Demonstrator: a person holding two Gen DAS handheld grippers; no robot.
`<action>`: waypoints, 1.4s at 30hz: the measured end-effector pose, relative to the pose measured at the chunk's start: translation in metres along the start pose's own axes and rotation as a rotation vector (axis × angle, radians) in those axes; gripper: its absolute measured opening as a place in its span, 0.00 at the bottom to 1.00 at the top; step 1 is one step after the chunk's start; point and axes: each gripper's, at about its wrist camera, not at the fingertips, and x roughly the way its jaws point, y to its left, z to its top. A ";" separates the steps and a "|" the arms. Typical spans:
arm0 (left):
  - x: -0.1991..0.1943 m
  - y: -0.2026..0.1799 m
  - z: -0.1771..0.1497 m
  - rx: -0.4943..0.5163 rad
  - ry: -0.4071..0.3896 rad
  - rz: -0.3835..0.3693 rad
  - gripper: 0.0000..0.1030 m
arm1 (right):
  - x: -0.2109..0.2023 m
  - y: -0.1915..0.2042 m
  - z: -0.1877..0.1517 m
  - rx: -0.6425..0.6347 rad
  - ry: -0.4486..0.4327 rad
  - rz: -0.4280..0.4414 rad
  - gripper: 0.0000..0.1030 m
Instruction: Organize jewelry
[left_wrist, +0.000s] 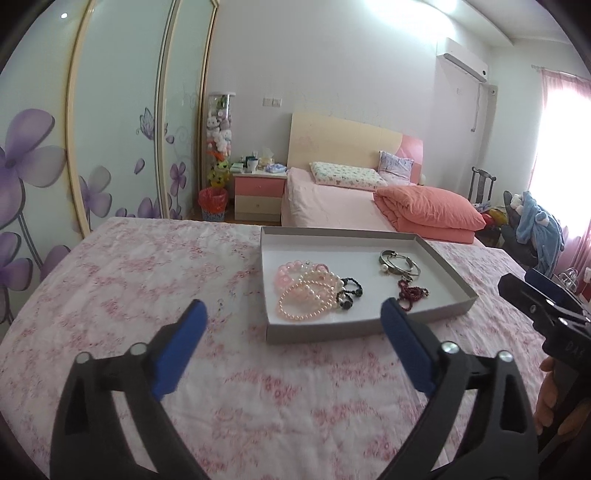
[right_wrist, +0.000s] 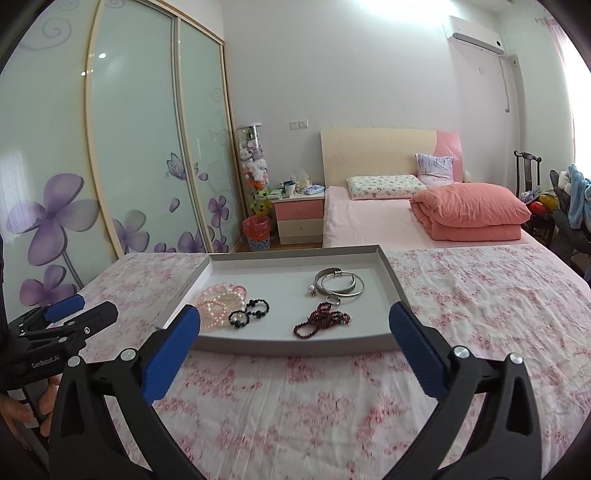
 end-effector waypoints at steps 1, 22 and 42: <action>-0.003 -0.002 0.000 0.003 -0.006 0.002 0.96 | -0.003 0.000 -0.001 -0.003 -0.001 0.000 0.98; -0.051 -0.025 -0.041 0.058 -0.058 0.008 0.96 | -0.051 -0.004 -0.038 -0.002 -0.016 -0.018 0.98; -0.061 -0.031 -0.049 0.057 -0.063 -0.005 0.96 | -0.055 -0.008 -0.049 0.033 -0.011 -0.005 0.98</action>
